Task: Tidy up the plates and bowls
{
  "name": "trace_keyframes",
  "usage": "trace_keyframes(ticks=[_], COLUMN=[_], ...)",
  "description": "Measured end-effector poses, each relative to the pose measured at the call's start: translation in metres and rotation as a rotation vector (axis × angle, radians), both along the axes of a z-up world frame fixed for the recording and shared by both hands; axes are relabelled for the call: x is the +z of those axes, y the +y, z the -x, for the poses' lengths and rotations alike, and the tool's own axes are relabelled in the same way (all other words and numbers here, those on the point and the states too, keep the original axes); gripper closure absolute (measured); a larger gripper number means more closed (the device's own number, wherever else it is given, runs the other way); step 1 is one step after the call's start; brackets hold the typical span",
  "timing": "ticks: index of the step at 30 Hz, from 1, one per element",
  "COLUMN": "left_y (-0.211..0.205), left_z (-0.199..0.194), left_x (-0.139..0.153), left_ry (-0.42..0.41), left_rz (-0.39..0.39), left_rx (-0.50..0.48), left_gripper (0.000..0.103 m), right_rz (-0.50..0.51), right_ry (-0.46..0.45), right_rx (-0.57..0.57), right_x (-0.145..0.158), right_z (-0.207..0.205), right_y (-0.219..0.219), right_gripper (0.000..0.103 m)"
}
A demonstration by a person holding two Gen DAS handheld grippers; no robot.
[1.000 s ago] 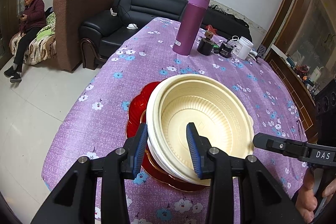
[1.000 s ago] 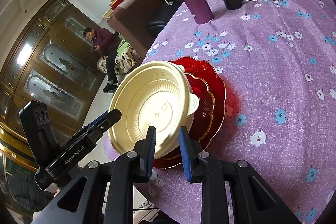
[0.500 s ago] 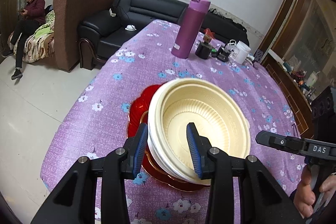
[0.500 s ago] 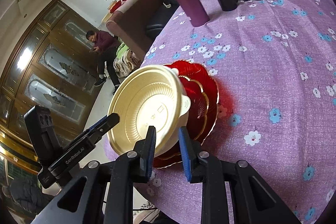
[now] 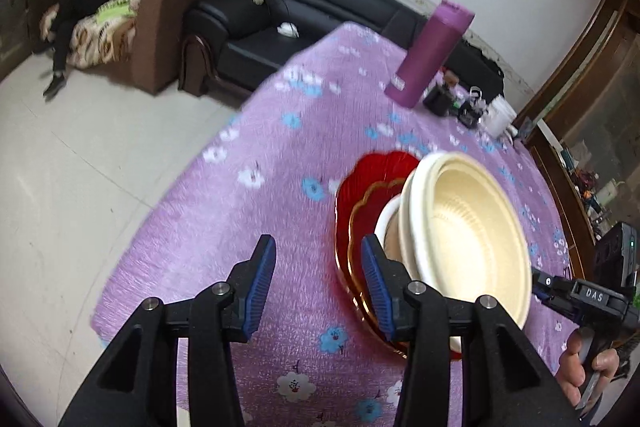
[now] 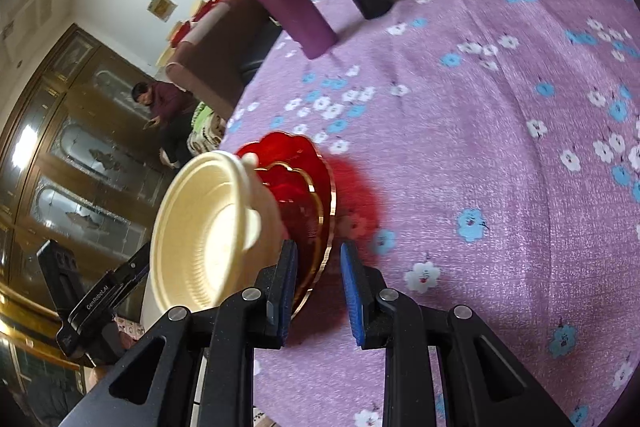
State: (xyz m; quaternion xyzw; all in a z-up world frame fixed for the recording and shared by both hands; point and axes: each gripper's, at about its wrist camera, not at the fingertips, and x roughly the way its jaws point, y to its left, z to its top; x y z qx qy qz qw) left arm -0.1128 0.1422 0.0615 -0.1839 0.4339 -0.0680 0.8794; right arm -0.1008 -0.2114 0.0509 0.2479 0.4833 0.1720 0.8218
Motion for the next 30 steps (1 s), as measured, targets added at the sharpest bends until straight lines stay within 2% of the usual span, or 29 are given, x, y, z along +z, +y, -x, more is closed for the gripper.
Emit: trace_keyframes(ticks=[4,13,19,25,29,30], left_y=[-0.008,-0.012,-0.017,-0.020,-0.027,-0.031], left_z=[-0.006,-0.012,-0.017,-0.017,-0.015,-0.015], left_x=[-0.014,-0.022,-0.027,-0.030,-0.028,-0.027], left_ry=[0.027,0.028,0.011,-0.031,-0.052,-0.052], left_rz=[-0.010,-0.035,-0.038,-0.046,-0.037,-0.034], left_rx=[-0.025,-0.038,-0.046,-0.045,-0.078,-0.093], left_gripper=[0.060,0.064,0.073,0.076,0.089,0.089], right_rz=[0.009,0.023,0.042,0.041,0.043,0.043], right_ry=[0.017,0.039,0.035,0.003,-0.007,-0.009], right_rx=[0.000,0.012,0.023,0.030,0.026,0.026], right_x=[-0.009,-0.023,-0.029,-0.030,-0.029,-0.029], right_z=[-0.006,-0.017,-0.021,-0.021,-0.019,-0.018], right_y=[0.001,0.009,0.020,0.027,0.027,0.027], right_gripper=[0.078,0.078,0.079,0.090,0.090,0.090])
